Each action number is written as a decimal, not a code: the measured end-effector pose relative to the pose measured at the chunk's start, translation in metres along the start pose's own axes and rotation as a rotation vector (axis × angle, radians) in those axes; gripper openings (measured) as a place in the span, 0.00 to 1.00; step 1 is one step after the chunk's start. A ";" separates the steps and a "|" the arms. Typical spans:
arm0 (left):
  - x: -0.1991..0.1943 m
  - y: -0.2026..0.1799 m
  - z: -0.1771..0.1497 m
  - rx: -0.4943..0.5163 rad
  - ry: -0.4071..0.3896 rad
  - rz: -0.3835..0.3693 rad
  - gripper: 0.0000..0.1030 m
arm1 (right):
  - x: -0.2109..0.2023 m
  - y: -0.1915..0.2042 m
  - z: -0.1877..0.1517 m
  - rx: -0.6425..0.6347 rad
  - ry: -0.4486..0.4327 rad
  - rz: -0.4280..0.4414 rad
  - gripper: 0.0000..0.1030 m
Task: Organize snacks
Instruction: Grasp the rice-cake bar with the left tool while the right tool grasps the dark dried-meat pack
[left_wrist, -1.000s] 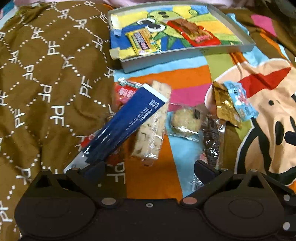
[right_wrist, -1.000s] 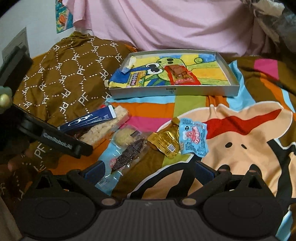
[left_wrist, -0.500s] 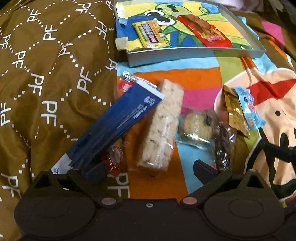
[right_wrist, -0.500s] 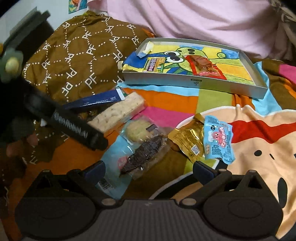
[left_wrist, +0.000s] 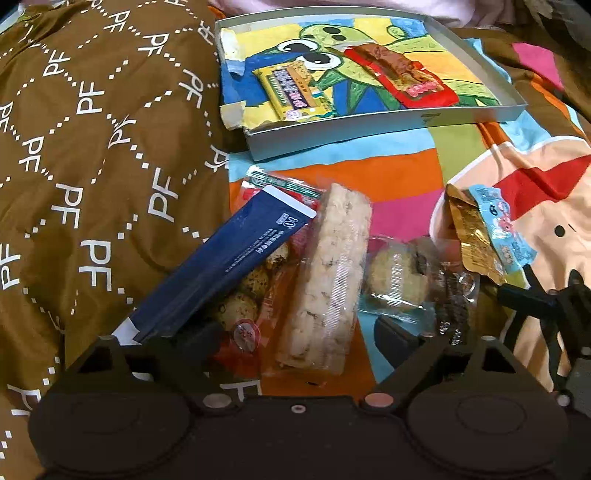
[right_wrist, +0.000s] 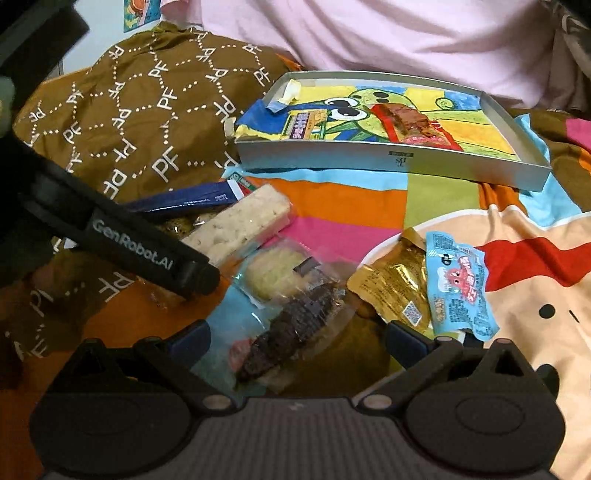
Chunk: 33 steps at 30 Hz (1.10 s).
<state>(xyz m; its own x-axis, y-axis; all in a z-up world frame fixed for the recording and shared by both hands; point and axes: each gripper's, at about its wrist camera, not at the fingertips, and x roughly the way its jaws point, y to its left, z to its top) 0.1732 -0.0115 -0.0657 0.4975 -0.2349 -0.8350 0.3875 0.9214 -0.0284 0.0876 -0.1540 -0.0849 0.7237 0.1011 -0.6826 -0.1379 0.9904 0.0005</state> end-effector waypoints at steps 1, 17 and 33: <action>-0.001 -0.001 0.000 0.004 0.000 -0.007 0.83 | 0.000 0.000 0.000 0.005 0.002 0.002 0.99; 0.004 -0.014 -0.010 0.095 -0.046 0.049 0.59 | -0.013 -0.008 0.000 0.033 0.041 -0.064 0.50; 0.001 -0.023 -0.023 0.024 0.007 -0.014 0.36 | -0.018 -0.010 -0.004 0.047 0.055 -0.031 0.41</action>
<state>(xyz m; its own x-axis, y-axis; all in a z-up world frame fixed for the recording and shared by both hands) 0.1470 -0.0257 -0.0784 0.4864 -0.2455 -0.8385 0.4131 0.9103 -0.0269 0.0730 -0.1661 -0.0752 0.6885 0.0667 -0.7222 -0.0836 0.9964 0.0124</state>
